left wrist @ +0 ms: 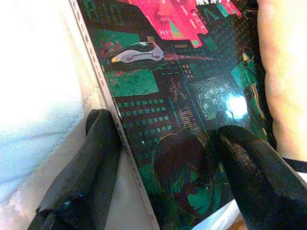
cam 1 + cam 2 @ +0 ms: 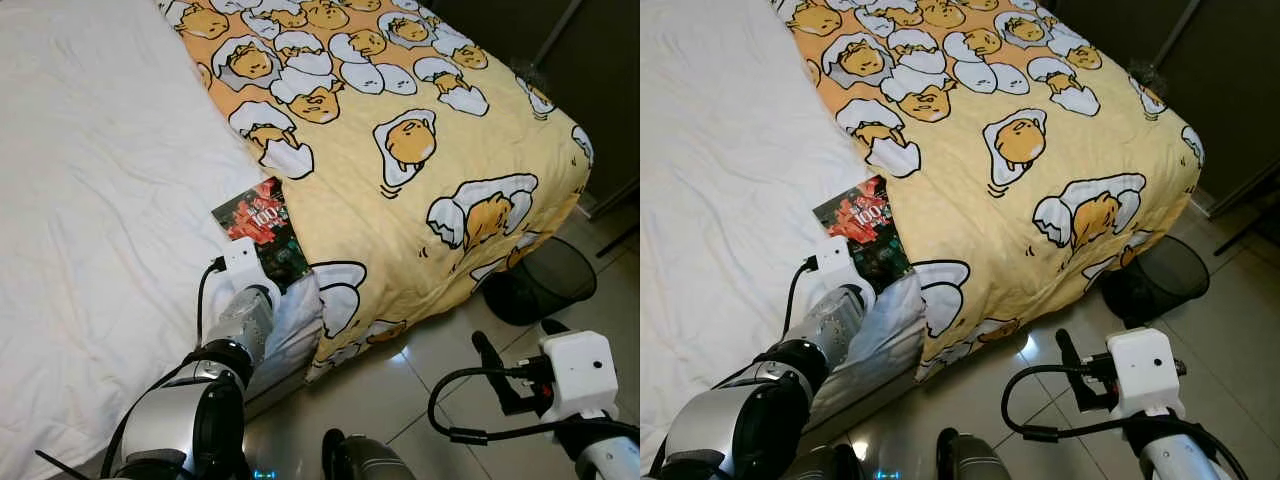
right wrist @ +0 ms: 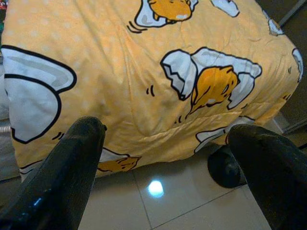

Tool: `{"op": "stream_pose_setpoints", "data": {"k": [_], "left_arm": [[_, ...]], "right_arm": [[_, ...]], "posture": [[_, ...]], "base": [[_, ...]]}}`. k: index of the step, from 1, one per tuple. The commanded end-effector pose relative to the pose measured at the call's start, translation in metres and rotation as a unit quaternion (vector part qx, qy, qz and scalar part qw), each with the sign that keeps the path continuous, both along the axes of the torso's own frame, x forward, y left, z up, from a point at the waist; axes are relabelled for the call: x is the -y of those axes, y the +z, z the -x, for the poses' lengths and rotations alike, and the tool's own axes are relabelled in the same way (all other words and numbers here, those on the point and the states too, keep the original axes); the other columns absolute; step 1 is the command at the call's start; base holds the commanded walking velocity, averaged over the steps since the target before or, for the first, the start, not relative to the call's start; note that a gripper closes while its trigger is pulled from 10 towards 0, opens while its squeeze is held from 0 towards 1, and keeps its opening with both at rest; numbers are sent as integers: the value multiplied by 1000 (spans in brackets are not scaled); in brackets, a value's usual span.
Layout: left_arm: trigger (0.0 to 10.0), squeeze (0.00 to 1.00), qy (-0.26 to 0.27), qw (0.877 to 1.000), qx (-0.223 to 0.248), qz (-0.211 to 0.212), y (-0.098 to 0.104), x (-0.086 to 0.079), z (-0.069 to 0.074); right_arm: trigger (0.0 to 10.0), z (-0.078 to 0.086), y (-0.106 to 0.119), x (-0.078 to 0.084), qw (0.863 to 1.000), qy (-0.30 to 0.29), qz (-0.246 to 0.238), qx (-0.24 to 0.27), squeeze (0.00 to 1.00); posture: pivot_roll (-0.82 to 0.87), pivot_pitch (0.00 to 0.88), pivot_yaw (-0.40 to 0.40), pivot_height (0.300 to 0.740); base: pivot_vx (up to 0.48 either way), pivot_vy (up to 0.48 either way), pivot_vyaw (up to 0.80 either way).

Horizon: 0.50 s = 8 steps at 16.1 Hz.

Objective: Clean up the room

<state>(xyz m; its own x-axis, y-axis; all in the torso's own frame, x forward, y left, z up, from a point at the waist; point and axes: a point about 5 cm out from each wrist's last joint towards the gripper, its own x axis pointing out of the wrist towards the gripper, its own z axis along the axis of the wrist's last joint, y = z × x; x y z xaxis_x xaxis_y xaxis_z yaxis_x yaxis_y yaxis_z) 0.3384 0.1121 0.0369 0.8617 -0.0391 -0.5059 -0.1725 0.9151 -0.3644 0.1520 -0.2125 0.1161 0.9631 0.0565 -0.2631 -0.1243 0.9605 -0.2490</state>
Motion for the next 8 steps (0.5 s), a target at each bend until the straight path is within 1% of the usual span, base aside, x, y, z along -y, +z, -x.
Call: {"op": "stream_pose_setpoints", "data": {"k": [1, 5, 8], "left_arm": [[0, 0, -24, 998, -50, 29, -20, 17, 18], [0, 8, -30, 998, -43, 46, -20, 21, 18], [0, 8, -48, 997, -24, 54, -17, 23, 16]], "right_arm": [[10000, 3, 3, 0, 1000, -4, 6, 1, 0], [10000, 2, 2, 0, 1000, -6, 4, -1, 0], [10000, 0, 2, 0, 1000, -11, 2, 0, 0]], "posture": [[-367, 186, -120, 736], [-364, 188, -119, 736], [-363, 184, -113, 736]], "base": [[0, 0, 0], [0, 0, 0], [0, 0, 0]]}}
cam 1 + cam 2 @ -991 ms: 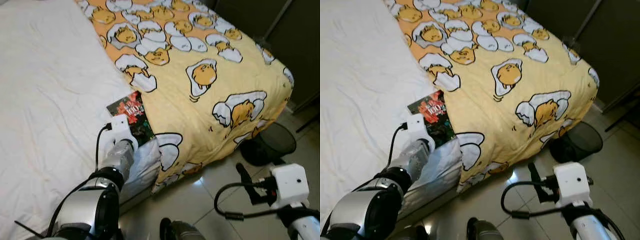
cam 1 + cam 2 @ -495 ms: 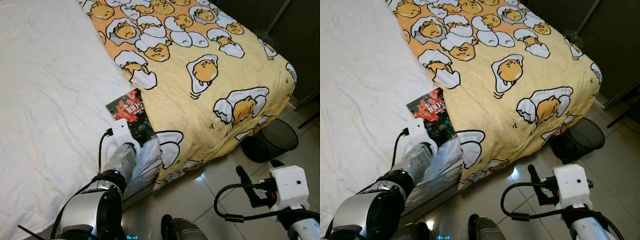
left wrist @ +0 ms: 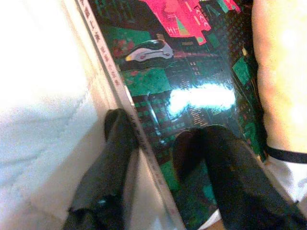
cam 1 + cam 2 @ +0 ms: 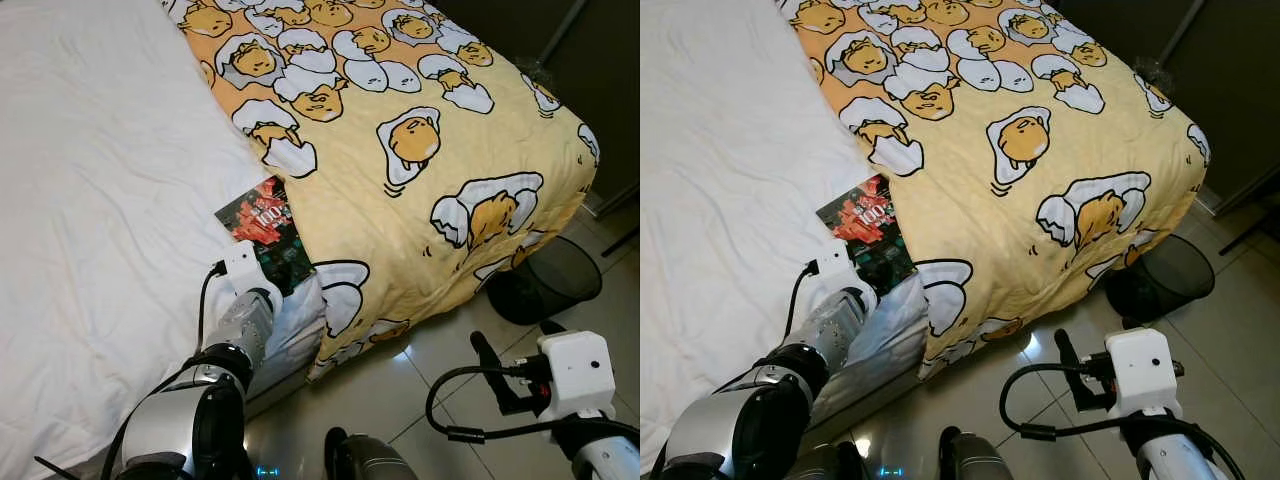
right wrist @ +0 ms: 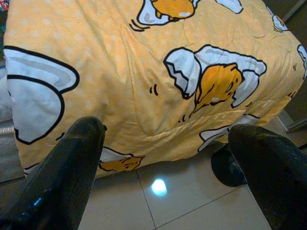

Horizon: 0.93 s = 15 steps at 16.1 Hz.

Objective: Clean up the room

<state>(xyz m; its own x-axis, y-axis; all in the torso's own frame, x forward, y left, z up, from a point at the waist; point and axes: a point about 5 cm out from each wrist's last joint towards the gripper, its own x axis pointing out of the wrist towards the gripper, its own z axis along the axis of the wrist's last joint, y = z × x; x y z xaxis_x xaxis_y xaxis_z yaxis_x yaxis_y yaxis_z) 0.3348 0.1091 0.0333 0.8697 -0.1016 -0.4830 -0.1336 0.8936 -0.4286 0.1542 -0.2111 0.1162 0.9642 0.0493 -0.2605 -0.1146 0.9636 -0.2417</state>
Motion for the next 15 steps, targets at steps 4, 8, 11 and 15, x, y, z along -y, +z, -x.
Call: {"op": "stream_pose_setpoints", "data": {"k": [4, 8, 11, 15], "left_arm": [[0, 4, -63, 998, 0, 17, -3, 26, 6], [0, 16, -45, 998, 9, 40, 2, 23, 2], [0, 55, -5, 997, 36, 61, 12, 4, -8], [0, 137, 24, 996, 84, 15, 28, -31, -20]], "right_arm": [[10000, -1, -1, 1, 1000, -12, -1, -1, 0], [10000, -7, -2, -1, 1000, -11, -6, 5, 0], [10000, -17, -5, -2, 1000, -16, -9, 18, 0], [10000, -41, -6, -6, 998, -23, -19, 50, 0]], "posture": [[-343, 174, -107, 736], [-331, 166, -100, 736], [-305, 114, -59, 736], [-245, 50, -21, 736]], "base": [[0, 0, 0], [0, 0, 0], [0, 0, 0], [0, 0, 0]]}}
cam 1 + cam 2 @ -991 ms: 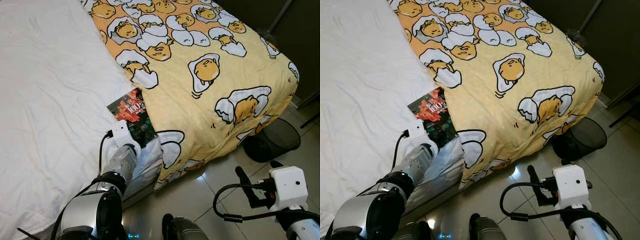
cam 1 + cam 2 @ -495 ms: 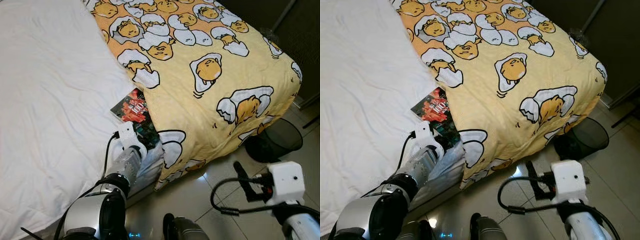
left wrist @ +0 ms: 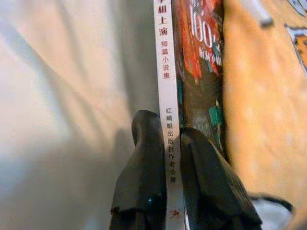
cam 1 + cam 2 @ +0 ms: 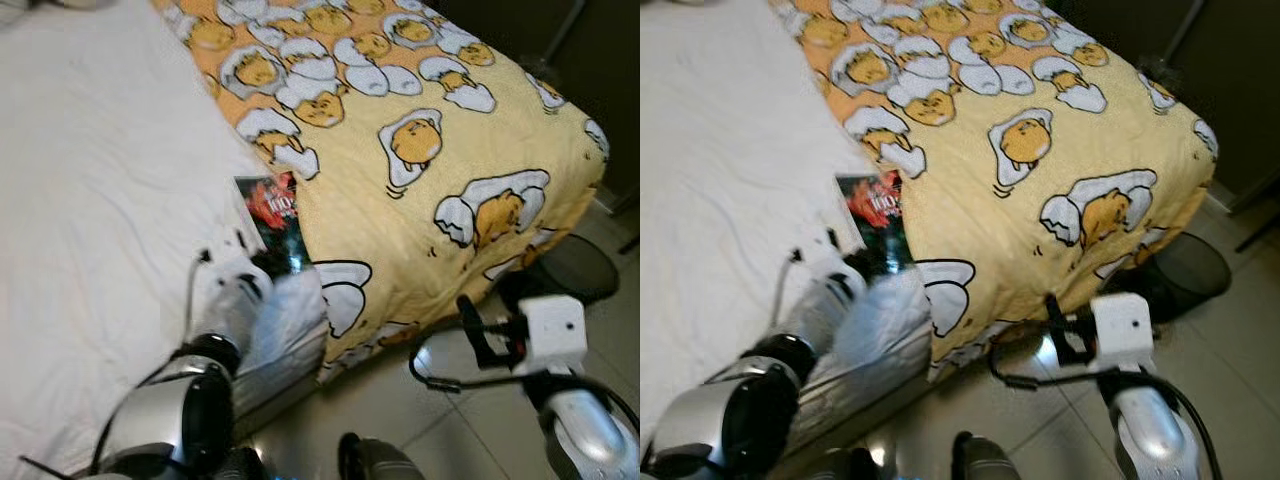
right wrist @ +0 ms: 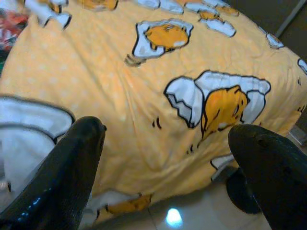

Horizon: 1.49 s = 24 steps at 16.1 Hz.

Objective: Clean up the room

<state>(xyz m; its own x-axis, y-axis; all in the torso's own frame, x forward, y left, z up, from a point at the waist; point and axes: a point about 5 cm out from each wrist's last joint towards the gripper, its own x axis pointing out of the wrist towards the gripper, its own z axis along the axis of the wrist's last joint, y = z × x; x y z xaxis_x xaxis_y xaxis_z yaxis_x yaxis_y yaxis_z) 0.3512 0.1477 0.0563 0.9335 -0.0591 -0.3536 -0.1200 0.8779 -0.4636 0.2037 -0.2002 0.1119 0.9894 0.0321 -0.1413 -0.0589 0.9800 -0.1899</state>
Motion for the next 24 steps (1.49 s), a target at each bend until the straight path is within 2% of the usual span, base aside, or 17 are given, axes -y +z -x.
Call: {"op": "stream_pose_setpoints", "data": {"k": [1, 3, 4, 5, 6, 7, 8, 9, 10, 11, 12, 13, 14, 16, 21, 23, 24], "left_arm": [[0, 196, 16, 999, 30, -31, 12, -14, -6], [0, 224, 72, 994, 35, -75, 21, -53, -7], [0, 220, 84, 992, 33, -84, 23, -61, -6], [0, 216, 117, 987, 25, -109, 24, -82, -3], [0, 212, 130, 984, 22, -119, 24, -90, 0], [0, 204, 154, 975, 14, -157, 22, -113, 10], [0, 192, 147, 972, 19, -183, 21, -117, 14], [0, 184, 121, 968, 40, -218, 21, -114, 19], [0, 176, 86, 960, 80, -255, 26, -102, 23], [0, 176, 76, 956, 95, -266, 29, -96, 25], [0, 165, 48, 947, 127, -290, 37, -77, 27], [0, 165, 34, 943, 142, -299, 41, -68, 28], [0, 141, 13, 932, 180, -314, 54, -47, 27], [0, 133, -1, 919, 216, -329, 67, -29, 28], [0, 110, -22, 918, 200, -343, 66, -23, 34], [0, 102, -22, 914, 201, -351, 69, -22, 37], [0, 110, 0, 917, 188, -351, 66, -27, 43]], "right_arm": [[10000, -4, -3, 0, 1000, -5, 5, 3, 0], [10000, -23, -6, -7, 1000, 5, -6, 15, 0], [10000, -26, -6, -8, 1000, 7, -7, 17, 0], [10000, -34, -6, -12, 1000, 16, -11, 23, 0], [10000, -38, -6, -14, 999, 20, -12, 26, 0], [10000, -50, -5, -17, 999, 31, -14, 36, 0], [10000, -54, -5, -18, 999, 33, -15, 40, 0], [10000, -61, -5, -18, 998, 33, -19, 46, 0], [10000, -66, -4, -18, 998, 34, -17, 49, 0], [10000, -68, -3, -18, 998, 34, -14, 50, 0], [10000, -73, -2, -18, 998, 36, -25, 54, 0], [10000, -75, -1, -19, 997, 36, -30, 54, 0], [10000, -81, 1, -20, 997, 40, -36, 57, 0], [10000, -93, 7, -21, 996, 47, -42, 70, 0], [10000, -99, 5, -24, 995, 54, -50, 72, 0], [10000, -99, 0, -30, 994, 68, -48, 66, 51], [10000, -99, -3, -34, 993, 81, -54, 62, 173]], "posture": [[-198, 15, -11, 736], [-126, 0, -11, 736], [-126, 0, -11, 736], [-91, 0, -17, 736], [-77, 0, -19, 736], [-47, 0, -27, 736], [-31, 0, -32, 736], [-7, 0, -38, 736], [7, 0, -41, 736], [9, 0, -42, 736], [21, 0, -45, 736], [25, 0, -47, 736], [34, 0, -53, 736], [40, 0, -59, 740], [72, 0, -68, 740], [86, 0, -74, 740], [99, 0, -86, 740]], "base": [[0, 0, 0], [0, 0, 0], [0, 0, 0], [0, 0, 0], [0, 0, 0], [0, 0, 0], [0, 0, 0], [0, 0, 0], [0, 0, 0], [0, 0, 0], [0, 0, 575], [0, 0, 538], [0, 0, 500], [0, 0, 488], [0, 0, 456], [0, 0, 447], [0, 0, 431]]}}
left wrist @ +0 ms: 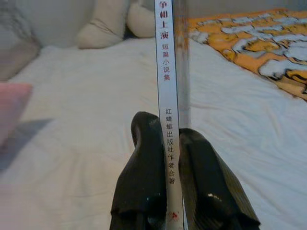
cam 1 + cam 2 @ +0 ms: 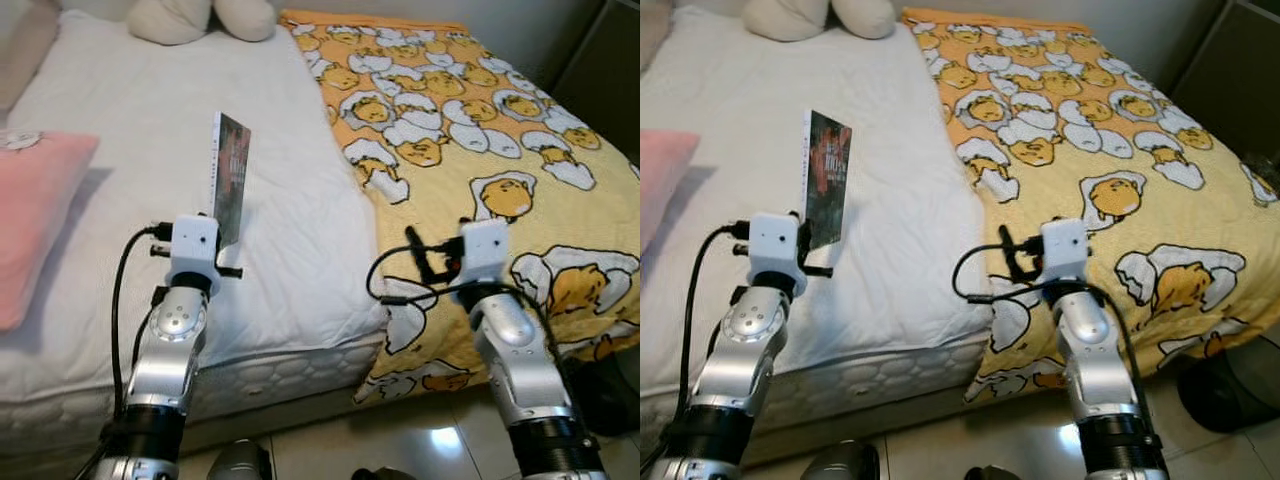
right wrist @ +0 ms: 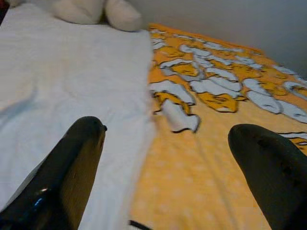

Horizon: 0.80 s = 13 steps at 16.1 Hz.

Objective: Clean up the room

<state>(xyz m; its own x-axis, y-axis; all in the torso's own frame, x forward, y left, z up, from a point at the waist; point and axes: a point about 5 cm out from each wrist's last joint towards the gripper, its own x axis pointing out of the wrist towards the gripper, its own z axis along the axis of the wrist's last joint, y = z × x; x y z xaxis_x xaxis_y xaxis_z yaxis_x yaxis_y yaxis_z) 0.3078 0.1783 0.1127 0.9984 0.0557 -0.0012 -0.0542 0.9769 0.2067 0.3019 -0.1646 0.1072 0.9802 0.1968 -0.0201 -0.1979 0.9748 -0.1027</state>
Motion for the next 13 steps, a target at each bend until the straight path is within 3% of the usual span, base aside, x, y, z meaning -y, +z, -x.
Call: {"op": "stream_pose_setpoints", "data": {"k": [1, 2, 3, 4, 5, 8, 11, 13], "left_arm": [[0, 94, 8, 1000, 21, 10, 7, 1, 4], [0, 94, 27, 999, -18, 44, -17, -5, 25], [0, 98, 25, 998, -24, 52, -21, -5, 30], [0, 86, -1, 998, -15, 61, -21, -1, 39], [0, 63, -36, 997, 2, 68, -15, 7, 50], [0, 39, -41, 997, 9, 61, -8, 14, 44], [0, 39, -48, 997, 37, 46, 8, 23, 35], [0, 43, -47, 997, 38, 38, 12, 23, 33]], "right_arm": [[10000, -2, 1, 1, 1000, 4, -3, 5, 212], [10000, -2, 1, 8, 1000, -6, -25, 3, 231], [10000, 1, 1, 11, 999, -16, -35, 5, 231], [10000, 11, -1, 16, 998, -32, -49, 14, 239], [10000, 37, -11, 17, 998, -34, -44, 13, 353], [10000, 41, -19, 15, 999, -23, -32, -4, 424], [10000, 19, -7, 14, 999, -18, -32, 10, 459], [10000, 11, -3, 16, 999, -17, -33, 13, 467]], "posture": [[101, 0, -92, 740], [107, 0, -110, 740], [109, 0, -115, 740], [113, 0, -126, 740], [115, 0, -129, 740], [113, 0, -132, 740], [115, 0, -118, 740], [119, 0, -118, 740]], "base": [[0, 0, 406], [0, 0, 400], [0, 0, 0], [0, 0, 0], [0, 0, 0], [0, 0, 0], [0, 0, 0], [0, 446, 0]]}}
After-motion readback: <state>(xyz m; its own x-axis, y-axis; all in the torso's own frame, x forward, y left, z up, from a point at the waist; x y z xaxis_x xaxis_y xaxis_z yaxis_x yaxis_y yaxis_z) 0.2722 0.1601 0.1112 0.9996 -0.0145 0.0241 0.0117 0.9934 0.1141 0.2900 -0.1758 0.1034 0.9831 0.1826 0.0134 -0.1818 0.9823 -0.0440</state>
